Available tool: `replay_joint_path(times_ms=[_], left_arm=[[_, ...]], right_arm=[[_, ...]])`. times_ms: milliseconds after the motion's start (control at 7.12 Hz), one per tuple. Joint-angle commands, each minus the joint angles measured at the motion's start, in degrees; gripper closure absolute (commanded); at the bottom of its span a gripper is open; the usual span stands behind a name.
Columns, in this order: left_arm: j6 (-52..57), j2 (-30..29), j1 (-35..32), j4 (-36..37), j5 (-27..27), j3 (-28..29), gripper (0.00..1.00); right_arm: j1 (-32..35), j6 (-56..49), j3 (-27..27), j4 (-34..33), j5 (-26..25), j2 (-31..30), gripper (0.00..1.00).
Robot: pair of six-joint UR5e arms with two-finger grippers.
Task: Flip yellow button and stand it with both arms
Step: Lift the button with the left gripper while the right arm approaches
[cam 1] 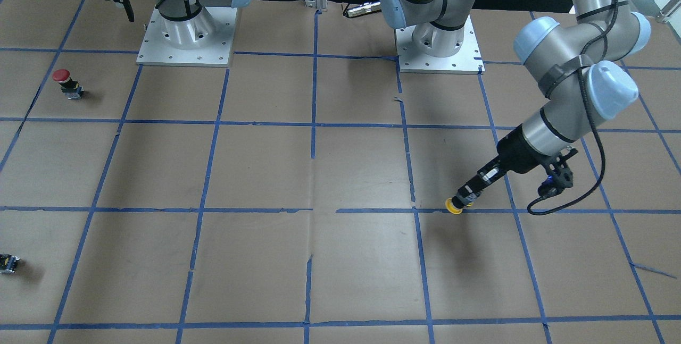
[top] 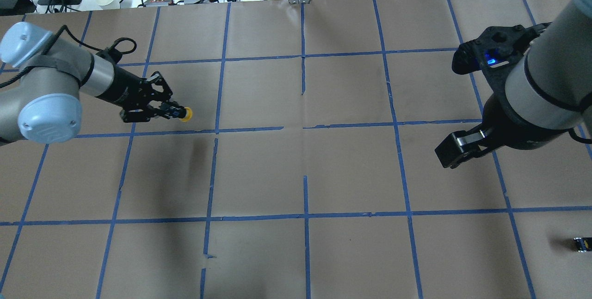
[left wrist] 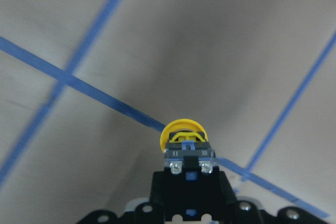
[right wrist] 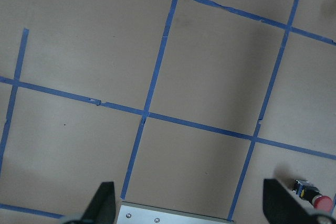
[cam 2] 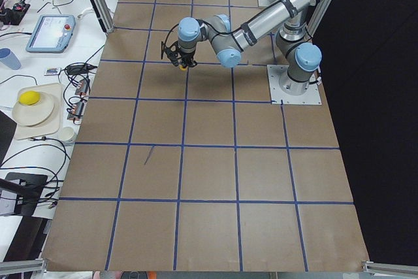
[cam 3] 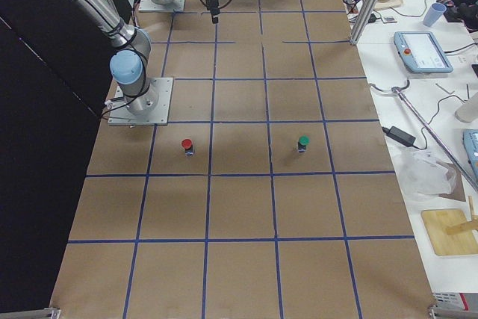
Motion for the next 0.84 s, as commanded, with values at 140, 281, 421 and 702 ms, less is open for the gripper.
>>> replay_joint_path(times_ms=[140,281,421,702], left_arm=[[-25.31,0.22,-11.72,2.12,-18.66,0.57,0.99],[-31.90,0.05,-14.44,5.43,-23.61,0.57,0.99],[-44.06,-0.56,-16.82,12.43,-28.97,0.57,0.99],[-66.24,-1.01,-19.38,25.89,-37.09,0.57,0.98]], right_arm=[[-1.55,2.65,0.69,-0.62,0.20,0.51,0.00],[-2.17,9.11,0.00,-0.27,0.38,0.77,0.00],[-2.26,14.48,-0.19,-0.10,2.64,1.47,0.00],[-5.23,22.93,-2.28,0.69,9.77,1.48,0.00]])
